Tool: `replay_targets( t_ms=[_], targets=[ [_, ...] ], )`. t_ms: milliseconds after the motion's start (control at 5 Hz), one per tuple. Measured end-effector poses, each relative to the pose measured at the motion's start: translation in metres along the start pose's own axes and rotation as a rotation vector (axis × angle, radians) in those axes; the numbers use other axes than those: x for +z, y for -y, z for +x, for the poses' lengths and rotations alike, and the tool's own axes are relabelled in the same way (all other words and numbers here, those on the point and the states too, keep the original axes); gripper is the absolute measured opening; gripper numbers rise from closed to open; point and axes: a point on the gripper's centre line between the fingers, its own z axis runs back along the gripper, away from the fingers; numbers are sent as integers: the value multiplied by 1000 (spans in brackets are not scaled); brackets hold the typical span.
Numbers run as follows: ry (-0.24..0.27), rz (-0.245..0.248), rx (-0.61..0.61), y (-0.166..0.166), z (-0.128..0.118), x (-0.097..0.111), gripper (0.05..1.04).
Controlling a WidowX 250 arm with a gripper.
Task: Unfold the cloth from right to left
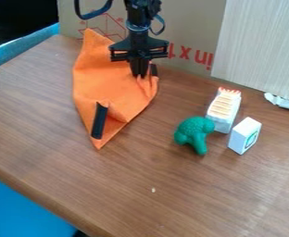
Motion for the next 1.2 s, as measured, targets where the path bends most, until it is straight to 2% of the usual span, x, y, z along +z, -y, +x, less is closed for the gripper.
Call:
replay_targets(
  t_ms=[400,600,1200],
  targets=[
    [-16,-31,-5,-1,-2,0,50],
    [-25,-57,10,-9,0,9,50],
    [0,-156,60,-53,10,58,50]
  ],
)
